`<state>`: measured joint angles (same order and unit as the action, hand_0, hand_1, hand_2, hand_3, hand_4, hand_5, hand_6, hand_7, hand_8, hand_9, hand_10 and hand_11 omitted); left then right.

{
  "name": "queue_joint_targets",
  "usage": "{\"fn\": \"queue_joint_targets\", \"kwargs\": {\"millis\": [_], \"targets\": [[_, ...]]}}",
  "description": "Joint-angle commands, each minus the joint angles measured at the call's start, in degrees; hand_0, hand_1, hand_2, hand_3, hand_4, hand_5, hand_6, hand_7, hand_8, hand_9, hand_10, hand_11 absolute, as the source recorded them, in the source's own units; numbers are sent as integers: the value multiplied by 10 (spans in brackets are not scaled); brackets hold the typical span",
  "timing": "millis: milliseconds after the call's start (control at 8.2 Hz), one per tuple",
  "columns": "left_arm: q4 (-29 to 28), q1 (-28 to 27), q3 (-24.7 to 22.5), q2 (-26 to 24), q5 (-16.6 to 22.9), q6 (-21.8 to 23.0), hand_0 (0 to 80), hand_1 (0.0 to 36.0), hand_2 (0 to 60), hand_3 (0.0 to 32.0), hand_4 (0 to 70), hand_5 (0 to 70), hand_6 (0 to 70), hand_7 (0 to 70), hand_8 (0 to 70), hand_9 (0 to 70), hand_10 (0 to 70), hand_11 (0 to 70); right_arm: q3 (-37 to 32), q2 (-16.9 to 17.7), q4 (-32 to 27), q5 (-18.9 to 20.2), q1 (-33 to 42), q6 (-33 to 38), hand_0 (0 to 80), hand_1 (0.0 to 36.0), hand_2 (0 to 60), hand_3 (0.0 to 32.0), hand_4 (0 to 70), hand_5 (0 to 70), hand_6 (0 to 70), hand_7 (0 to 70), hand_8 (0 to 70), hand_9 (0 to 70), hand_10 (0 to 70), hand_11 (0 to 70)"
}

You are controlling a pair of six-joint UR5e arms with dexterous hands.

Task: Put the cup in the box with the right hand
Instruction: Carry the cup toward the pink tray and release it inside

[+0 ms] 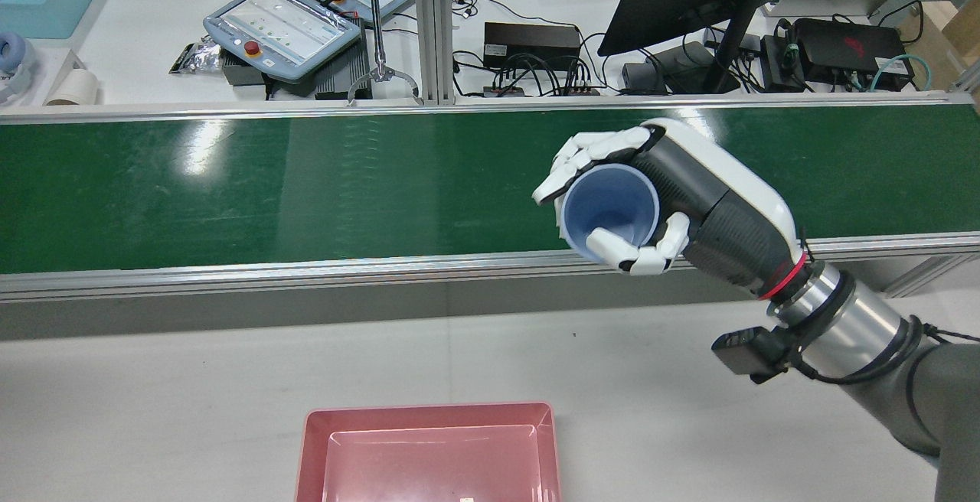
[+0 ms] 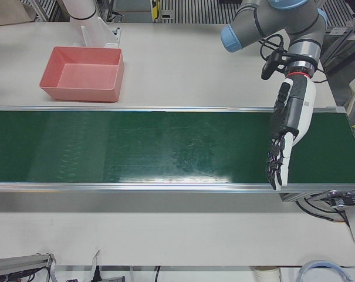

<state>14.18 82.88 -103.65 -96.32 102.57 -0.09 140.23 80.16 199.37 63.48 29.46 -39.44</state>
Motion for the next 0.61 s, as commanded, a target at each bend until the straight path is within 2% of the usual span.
{"fn": "queue_joint_targets", "kwargs": {"millis": [0,122,244,366,488], "targets": [[0,0,0,0,0,0,0,0,0,0,0,0,0,0,0,0,0,0,21,-7,-1,-32,-164,-90,481,116,239,0,348,119,361,700,547,700,412,582],[0,0,0,0,1,0,0,0,0,0,0,0,0,0,0,0,0,0,20,-7,-1,-30,-178,-92,457,59,90,0,269,77,232,700,340,581,265,388],[0,0,0,0,0,0,0,0,0,0,0,0,0,0,0,0,0,0,21,-7,-2,-31,-186,-92,439,70,95,0,167,32,60,202,17,62,80,127],[0,0,1,0,0,0,0,0,0,0,0,0,0,0,0,0,0,0,21,-7,-4,-31,-187,-91,414,76,120,0,141,21,39,141,0,14,35,62],[0,0,1,0,0,0,0,0,0,0,0,0,0,0,0,0,0,0,21,-7,-4,-31,-191,-91,418,67,103,0,164,20,44,169,0,19,29,52]]}}
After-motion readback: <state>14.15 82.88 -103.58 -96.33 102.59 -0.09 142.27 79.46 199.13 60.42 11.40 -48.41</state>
